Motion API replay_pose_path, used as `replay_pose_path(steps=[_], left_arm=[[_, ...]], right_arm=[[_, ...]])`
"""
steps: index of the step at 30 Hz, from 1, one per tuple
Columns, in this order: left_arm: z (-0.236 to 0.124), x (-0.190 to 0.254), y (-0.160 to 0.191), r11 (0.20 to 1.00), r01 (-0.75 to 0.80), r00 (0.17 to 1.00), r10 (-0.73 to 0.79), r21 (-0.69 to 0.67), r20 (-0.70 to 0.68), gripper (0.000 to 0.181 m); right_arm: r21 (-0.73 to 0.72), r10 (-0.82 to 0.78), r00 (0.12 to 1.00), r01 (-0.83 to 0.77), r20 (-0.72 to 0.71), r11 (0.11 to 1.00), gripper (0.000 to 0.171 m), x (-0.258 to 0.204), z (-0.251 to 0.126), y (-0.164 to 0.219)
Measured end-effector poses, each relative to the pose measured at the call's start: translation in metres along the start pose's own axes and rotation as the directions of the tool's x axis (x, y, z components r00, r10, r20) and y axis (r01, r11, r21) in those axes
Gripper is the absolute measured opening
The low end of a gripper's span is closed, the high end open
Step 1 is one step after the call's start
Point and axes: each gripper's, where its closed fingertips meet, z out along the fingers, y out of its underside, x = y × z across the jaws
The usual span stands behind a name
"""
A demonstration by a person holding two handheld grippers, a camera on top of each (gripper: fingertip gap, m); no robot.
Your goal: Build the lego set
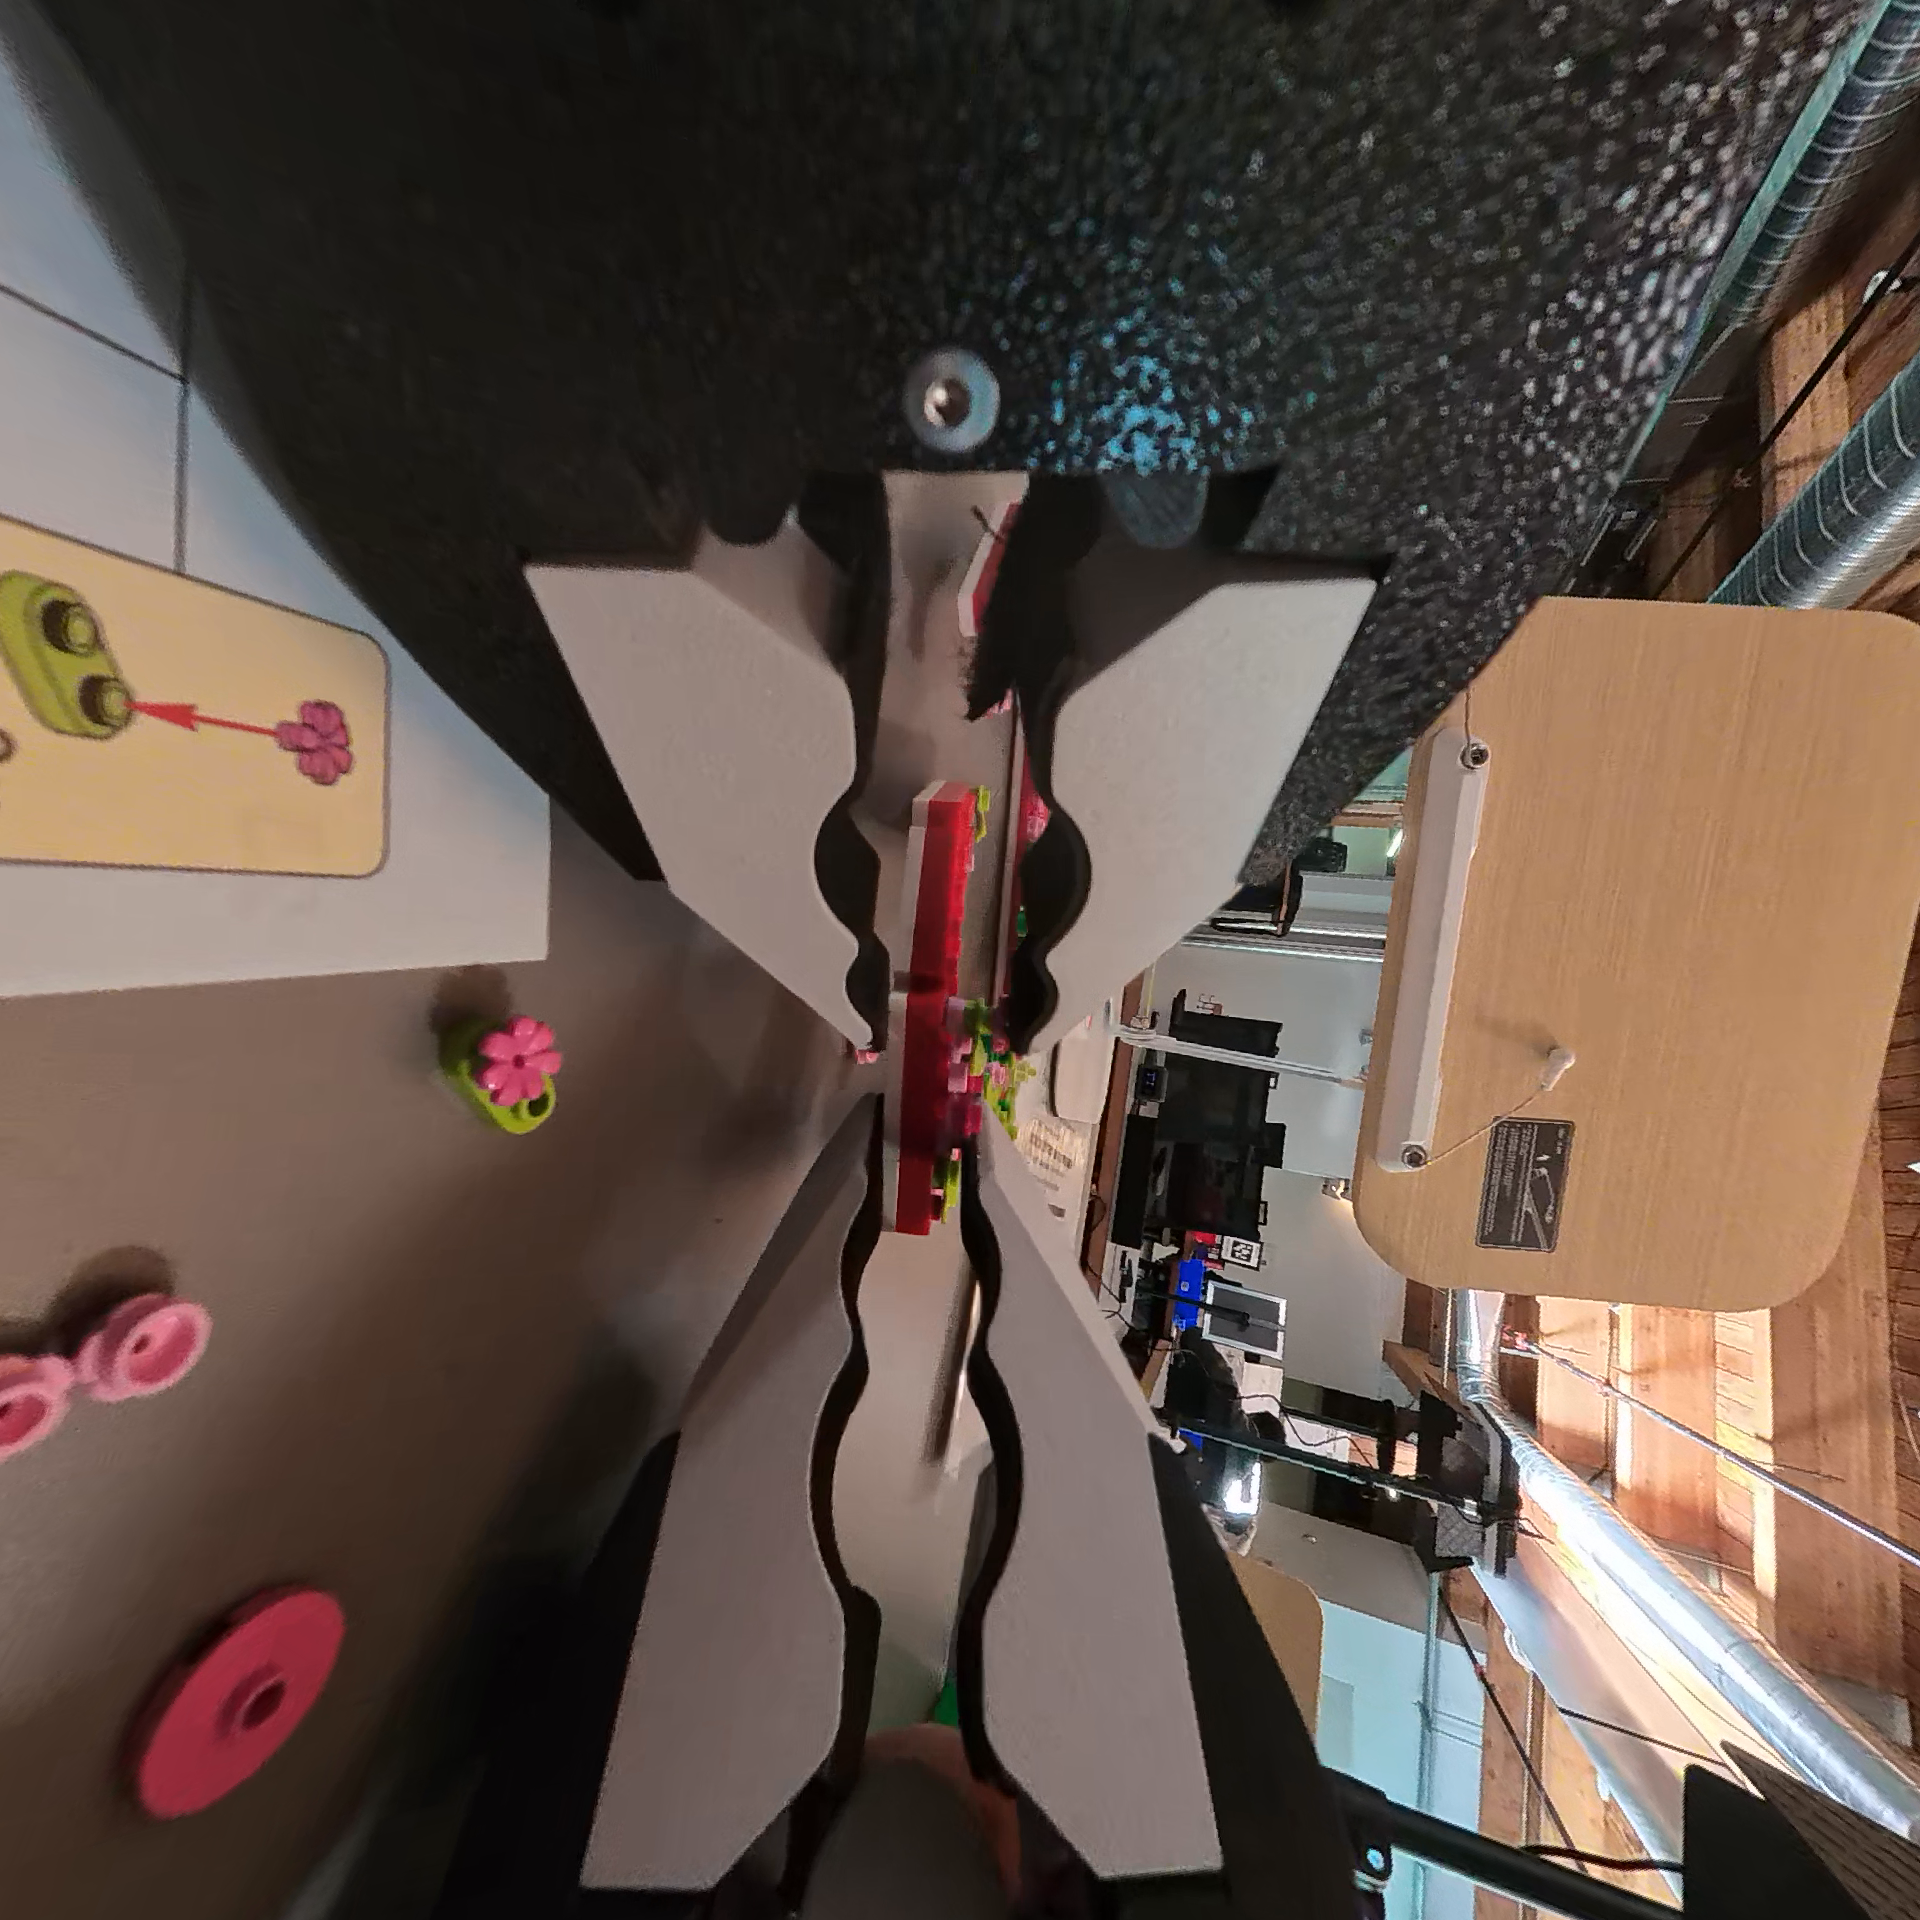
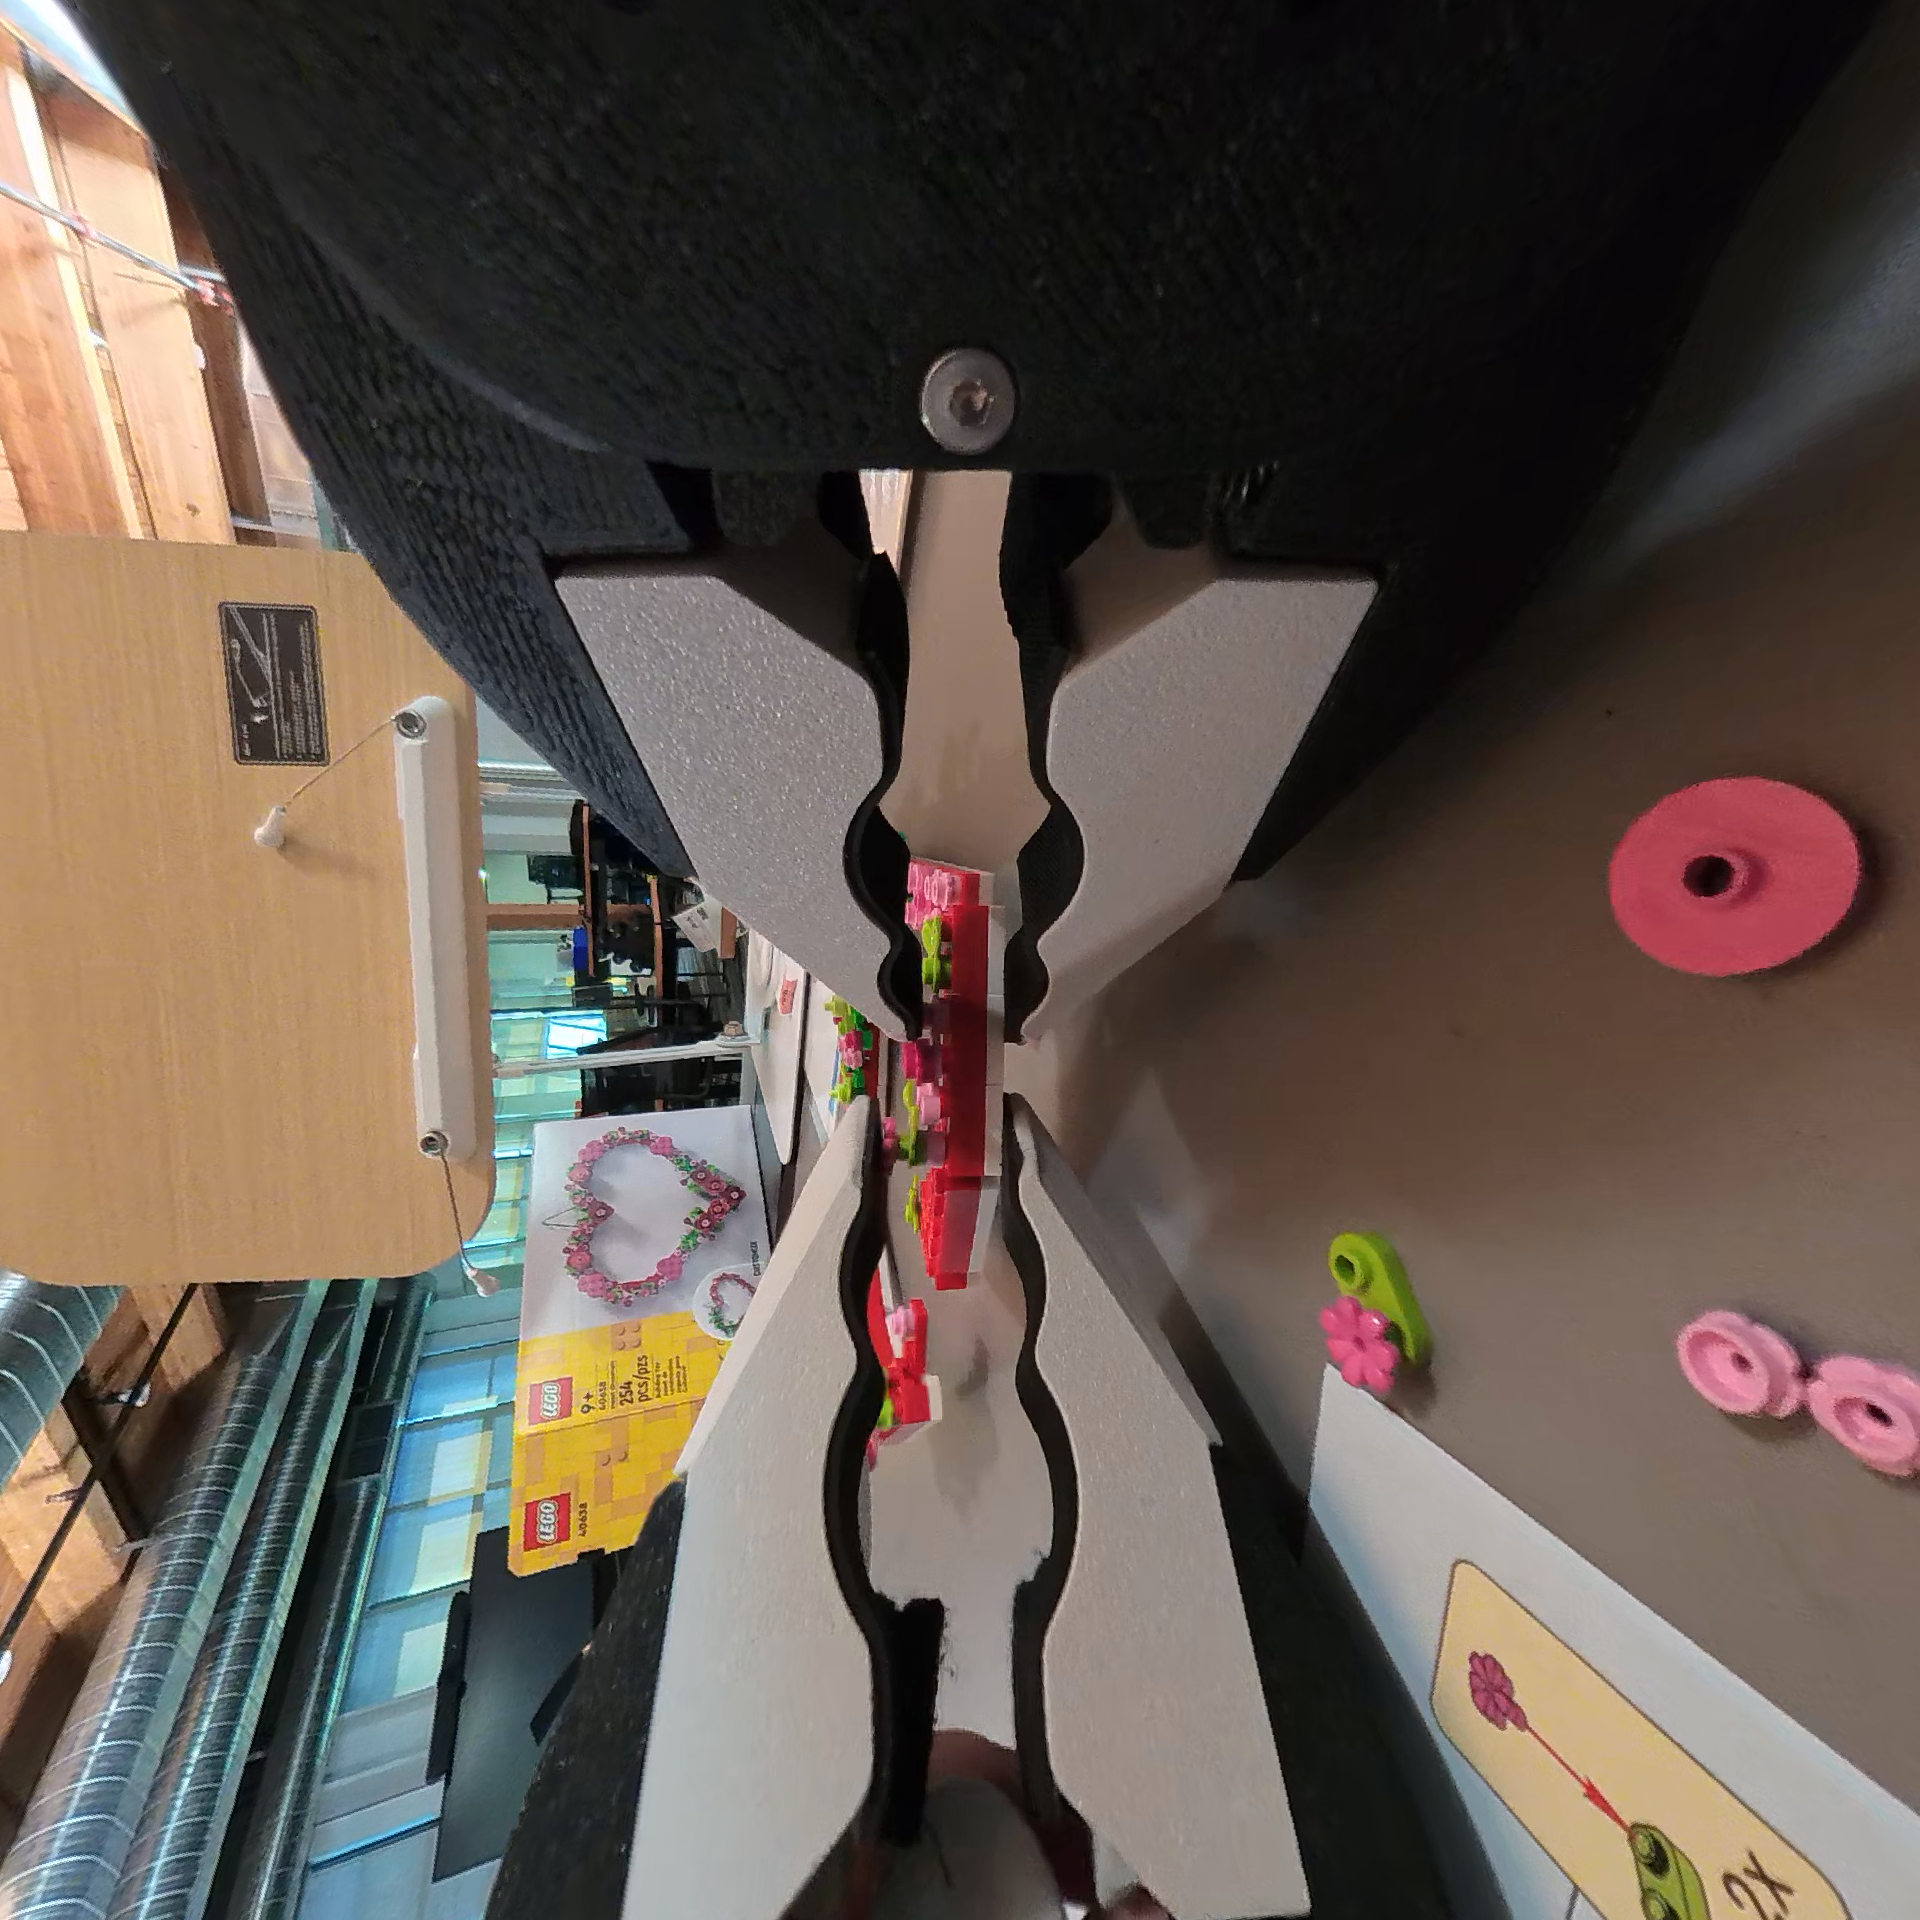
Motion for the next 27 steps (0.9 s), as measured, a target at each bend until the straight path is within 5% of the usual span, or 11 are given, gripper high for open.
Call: replay_pose_path(steps=[19,27], left_arm=[[0.0,0.004,0.004,0.998,0.032,0.998,-0.035,-0.046,-0.046,0.021],[-0.002,0.015,0.005,0.993,0.113,0.984,-0.118,-0.043,-0.13,0.022]], right_arm=[[-0.014,0.017,0.999,-0.016,0.032,1.0,0.014,-0.005,0.003,0.0],[0.062,0.072,0.996,-0.074,0.046,0.995,0.044,-0.002,-0.009,-0.002]])
